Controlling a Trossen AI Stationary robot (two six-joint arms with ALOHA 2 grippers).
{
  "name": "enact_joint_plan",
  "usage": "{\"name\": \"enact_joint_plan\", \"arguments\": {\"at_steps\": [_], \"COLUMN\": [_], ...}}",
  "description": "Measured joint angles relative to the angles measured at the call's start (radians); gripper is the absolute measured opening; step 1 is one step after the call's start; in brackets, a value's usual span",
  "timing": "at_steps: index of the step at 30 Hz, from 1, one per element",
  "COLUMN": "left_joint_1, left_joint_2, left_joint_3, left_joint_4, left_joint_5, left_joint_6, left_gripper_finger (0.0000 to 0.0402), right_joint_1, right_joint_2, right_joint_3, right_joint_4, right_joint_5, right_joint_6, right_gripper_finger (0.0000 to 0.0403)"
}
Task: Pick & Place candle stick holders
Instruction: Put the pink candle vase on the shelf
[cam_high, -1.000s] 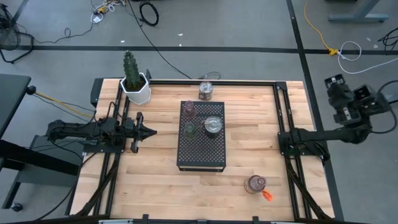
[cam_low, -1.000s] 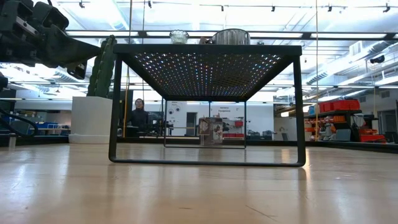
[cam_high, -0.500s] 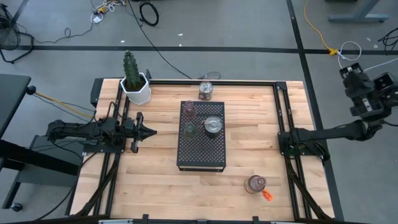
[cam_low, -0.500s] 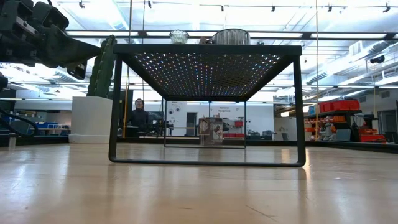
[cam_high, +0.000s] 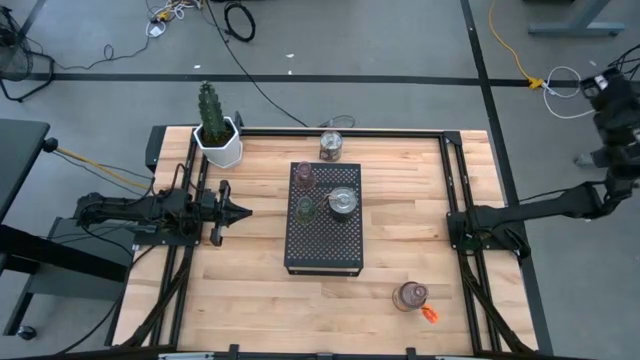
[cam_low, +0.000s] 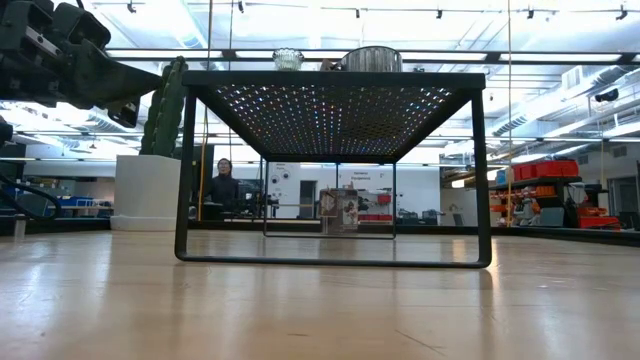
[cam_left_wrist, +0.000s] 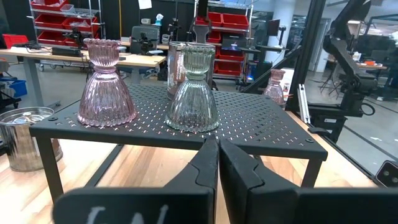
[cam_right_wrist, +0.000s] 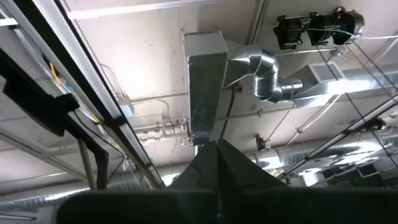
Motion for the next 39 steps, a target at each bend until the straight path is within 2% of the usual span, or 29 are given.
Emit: {"name": "enact_joint_plan", "arguments": {"at_steps": [13,20,32,39], "left_joint_1": [0.000,0.000,0.000,0.000], "left_joint_2": [0.000,0.000,0.000,0.000], "left_joint_3": [0.000,0.000,0.000,0.000], "left_joint_4": [0.000,0.000,0.000,0.000], "left_joint_5": [0.000,0.000,0.000,0.000], "left_joint_6": [0.000,0.000,0.000,0.000], "left_gripper_finger": [0.0018,0.0018,0.0018,0.0018], "right_joint_1": [0.000,0.000,0.000,0.000], "right_joint_2": [0.238,0.339,0.434,0.448], "right_joint_3": [0.362,0.517,0.631,0.643], "right_joint_4": [-0.184,-0.363,-0.552,-0.683], "right_joint_5": [-0.061,-0.061,-0.059,-0.058], "right_joint_6": [0.078,0.069,0.019,-0.025], "right_gripper_finger": [0.0000,0.0000,0.0000,0.0000]}}
